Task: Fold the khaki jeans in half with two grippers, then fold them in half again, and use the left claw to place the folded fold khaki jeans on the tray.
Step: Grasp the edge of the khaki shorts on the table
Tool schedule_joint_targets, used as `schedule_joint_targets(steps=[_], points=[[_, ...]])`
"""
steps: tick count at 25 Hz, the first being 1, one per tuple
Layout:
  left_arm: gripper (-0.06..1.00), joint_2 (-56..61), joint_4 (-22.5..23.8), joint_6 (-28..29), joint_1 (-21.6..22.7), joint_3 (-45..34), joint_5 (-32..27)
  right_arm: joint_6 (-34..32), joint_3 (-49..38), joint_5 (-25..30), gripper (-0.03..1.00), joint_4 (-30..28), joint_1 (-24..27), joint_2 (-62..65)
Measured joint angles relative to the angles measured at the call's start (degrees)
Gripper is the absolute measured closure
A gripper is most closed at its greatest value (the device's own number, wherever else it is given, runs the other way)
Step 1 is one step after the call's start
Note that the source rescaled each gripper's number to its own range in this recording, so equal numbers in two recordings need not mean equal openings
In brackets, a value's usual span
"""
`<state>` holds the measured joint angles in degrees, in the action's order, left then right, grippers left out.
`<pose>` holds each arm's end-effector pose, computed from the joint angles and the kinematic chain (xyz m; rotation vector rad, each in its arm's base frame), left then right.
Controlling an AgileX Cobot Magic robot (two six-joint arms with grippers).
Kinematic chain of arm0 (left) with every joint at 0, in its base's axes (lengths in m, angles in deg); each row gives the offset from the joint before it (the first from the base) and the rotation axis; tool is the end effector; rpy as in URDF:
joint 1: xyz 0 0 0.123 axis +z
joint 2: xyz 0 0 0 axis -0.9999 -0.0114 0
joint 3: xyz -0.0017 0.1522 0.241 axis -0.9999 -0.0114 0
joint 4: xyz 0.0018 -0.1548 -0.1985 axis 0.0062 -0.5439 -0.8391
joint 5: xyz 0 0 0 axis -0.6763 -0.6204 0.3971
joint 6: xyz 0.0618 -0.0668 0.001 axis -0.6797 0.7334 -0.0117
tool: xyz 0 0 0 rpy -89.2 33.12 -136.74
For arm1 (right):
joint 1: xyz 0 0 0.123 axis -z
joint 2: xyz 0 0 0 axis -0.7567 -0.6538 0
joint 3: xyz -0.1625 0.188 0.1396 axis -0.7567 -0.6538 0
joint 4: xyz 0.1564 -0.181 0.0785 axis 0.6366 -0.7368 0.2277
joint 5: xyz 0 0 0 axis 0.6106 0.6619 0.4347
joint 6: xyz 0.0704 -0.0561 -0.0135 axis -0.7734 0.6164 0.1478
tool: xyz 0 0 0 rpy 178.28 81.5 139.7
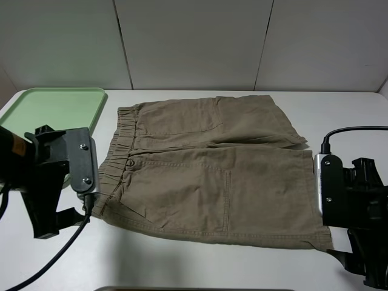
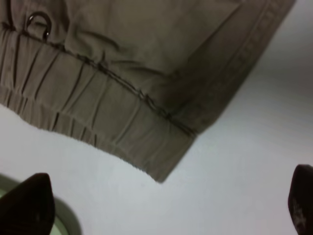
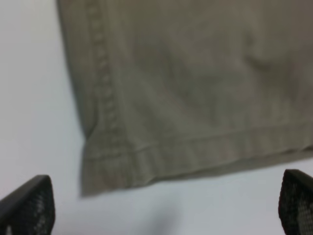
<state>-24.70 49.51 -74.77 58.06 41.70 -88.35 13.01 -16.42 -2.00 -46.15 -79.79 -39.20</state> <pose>0.1818 -0.1087 0.1809 1.6077 2.1040 0.0949 0.1229 0.0593 0.1544 -1.8425 1.9753 -0.3133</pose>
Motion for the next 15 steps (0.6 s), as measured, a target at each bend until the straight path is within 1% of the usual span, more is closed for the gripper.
schedule_joint_targets(steps=[2, 7, 10, 15], points=[[0.0, -2.96, 0.0, 0.0, 0.0, 0.0, 2.4, 0.0, -0.46, -2.93, -0.03, -0.74, 0.0, 0.0], [0.0, -9.78, 0.0, -0.26, 0.0, 0.0, 5.82, -0.61, -1.09, -6.42, -0.03, -1.14, 0.0, -1.1], [0.0, -12.44, 0.0, -0.6, -0.07, 0.01, 6.56, -0.73, -1.62, -7.88, -0.03, -1.27, 0.0, -3.9], [0.0, -12.95, 0.0, -2.09, -0.07, 0.01, 7.42, -0.89, -1.62, -12.29, -0.03, -1.6, 0.0, -9.23]])
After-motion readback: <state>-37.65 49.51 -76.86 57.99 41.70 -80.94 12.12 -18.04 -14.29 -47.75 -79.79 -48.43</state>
